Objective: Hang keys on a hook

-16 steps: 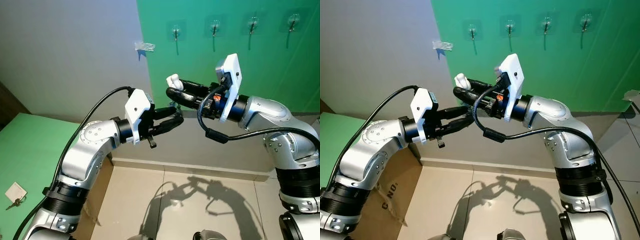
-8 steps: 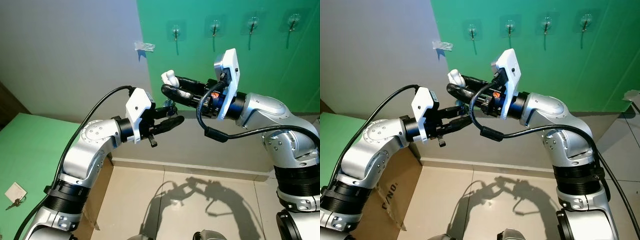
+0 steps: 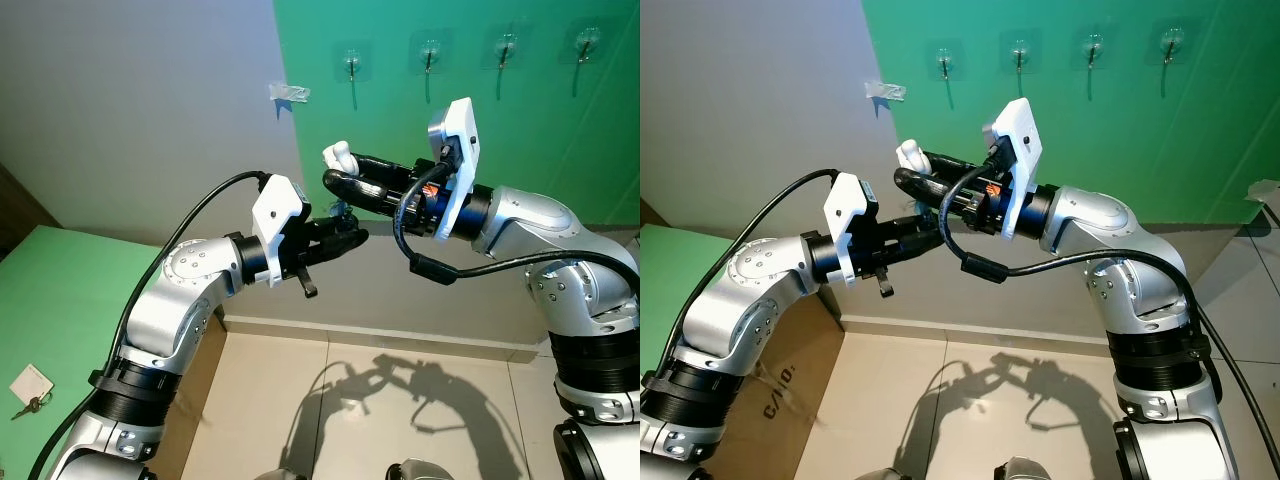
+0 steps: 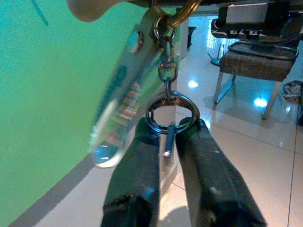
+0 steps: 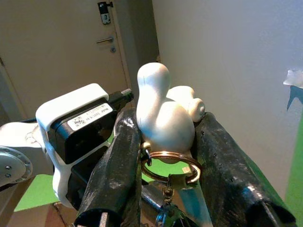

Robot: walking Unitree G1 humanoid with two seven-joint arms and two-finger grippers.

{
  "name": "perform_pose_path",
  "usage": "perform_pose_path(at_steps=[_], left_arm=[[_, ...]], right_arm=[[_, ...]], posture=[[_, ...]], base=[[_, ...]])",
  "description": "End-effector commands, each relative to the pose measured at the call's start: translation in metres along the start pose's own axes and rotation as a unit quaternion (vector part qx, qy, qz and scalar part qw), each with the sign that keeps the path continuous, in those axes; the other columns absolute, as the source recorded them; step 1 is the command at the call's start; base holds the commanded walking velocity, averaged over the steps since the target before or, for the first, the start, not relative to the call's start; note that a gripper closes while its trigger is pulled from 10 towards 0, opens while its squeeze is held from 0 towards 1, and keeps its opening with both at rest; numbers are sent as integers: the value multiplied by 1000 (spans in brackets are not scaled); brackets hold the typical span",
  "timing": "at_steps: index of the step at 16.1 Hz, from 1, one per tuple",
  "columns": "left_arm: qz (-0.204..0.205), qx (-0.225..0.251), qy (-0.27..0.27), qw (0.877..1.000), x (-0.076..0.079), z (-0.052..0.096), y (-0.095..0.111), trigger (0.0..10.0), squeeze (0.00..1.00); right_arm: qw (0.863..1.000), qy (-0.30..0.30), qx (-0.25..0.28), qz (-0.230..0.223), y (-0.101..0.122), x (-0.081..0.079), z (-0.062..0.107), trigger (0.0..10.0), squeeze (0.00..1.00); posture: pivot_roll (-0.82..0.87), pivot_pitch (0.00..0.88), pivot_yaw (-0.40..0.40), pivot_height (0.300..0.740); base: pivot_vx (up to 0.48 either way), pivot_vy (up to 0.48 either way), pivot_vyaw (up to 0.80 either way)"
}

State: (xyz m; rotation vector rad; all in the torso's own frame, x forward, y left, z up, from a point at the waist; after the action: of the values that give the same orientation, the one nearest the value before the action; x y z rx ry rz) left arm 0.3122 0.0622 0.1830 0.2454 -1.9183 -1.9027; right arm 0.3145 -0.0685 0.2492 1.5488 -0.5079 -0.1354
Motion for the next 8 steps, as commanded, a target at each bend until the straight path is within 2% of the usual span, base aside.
perform_pose_path(at_steps=[1, 8], left_arm=[[-2, 4, 7, 1000, -4, 2, 5, 0, 0], [17, 12, -4, 1000, -3, 2, 6, 0, 0]], right_arm=[[1000, 7, 6, 11, 6, -4, -1, 0, 0], [1000, 7, 11, 4, 7, -5, -1, 0, 0]], posture=[[-253, 62, 98, 740], [-253, 62, 98, 740]], base=[[0, 0, 0], [0, 0, 0]])
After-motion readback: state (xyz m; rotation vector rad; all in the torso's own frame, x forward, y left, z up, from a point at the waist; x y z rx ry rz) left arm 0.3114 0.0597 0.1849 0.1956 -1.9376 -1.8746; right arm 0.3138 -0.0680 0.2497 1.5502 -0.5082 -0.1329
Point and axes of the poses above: a point about 5 cm out from each wrist's last joint towards the gripper, its own z axis pointing back from the gripper into the wrist, its own y axis along the axis of the wrist's last joint, x = y × z, the point moved 4 cm from there along -z, pointing out of the wrist towards the gripper, and after that the axes turned 15 degrees about z, right-handed, at the moved point
